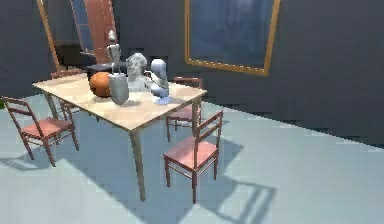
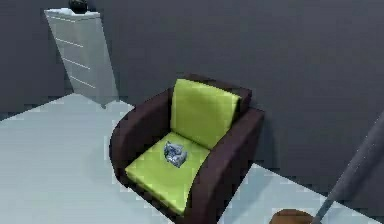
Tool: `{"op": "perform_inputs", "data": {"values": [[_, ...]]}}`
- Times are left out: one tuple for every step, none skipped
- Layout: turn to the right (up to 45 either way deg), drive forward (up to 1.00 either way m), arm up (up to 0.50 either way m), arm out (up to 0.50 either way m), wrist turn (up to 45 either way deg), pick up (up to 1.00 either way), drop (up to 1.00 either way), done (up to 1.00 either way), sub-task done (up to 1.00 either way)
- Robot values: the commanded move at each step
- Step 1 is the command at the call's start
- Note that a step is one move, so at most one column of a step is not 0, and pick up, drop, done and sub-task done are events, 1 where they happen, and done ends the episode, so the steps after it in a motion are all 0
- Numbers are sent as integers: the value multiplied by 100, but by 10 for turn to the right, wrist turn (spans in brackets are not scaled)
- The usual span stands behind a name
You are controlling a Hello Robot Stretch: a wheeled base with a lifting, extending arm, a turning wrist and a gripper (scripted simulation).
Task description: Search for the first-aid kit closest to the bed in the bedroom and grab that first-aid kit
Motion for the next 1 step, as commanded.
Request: {"op": "perform_inputs", "data": {"values": [[-450,0,0,0,0,0,0,0,0]]}}
